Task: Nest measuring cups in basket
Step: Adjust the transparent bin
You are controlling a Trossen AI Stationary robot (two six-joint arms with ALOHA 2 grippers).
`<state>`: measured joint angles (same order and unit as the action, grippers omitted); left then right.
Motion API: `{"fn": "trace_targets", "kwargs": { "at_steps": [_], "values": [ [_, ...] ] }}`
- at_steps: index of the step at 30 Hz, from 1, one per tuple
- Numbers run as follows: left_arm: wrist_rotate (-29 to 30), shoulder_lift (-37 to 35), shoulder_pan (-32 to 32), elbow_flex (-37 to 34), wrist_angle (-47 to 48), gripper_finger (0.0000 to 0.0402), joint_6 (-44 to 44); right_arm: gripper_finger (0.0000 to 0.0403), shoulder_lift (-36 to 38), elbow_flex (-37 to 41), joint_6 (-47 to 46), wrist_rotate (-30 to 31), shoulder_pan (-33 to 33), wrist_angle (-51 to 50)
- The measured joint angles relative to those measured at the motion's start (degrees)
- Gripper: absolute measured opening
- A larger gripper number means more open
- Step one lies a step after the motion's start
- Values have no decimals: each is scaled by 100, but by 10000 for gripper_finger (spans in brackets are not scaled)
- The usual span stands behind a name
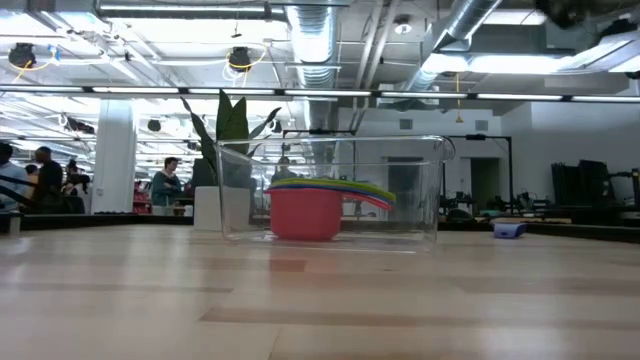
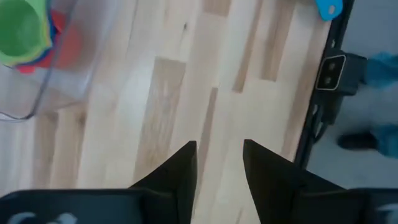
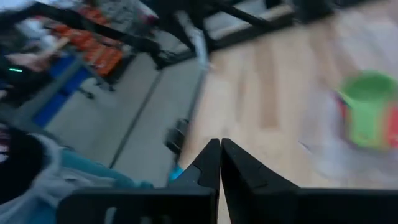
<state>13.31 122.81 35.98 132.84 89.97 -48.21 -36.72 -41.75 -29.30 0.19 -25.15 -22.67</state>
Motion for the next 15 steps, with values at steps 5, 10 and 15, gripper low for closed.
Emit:
{"fn": "trace_targets", "kwargs": {
  "at_steps": [5,10,15],
  "values": [
    [689,-64,456,-312,0,97,280,19,-1541,-1196,449,719,-722,353],
    [840,-610,927,-1752,-8,66,463,9,-3092,-3044,85,1875,-1391,-1187],
    [906,-1737,1395,-3519,-457,40,155,19,-4468,-4836,-1019,2759,-1711,-2803]
  ]
}}
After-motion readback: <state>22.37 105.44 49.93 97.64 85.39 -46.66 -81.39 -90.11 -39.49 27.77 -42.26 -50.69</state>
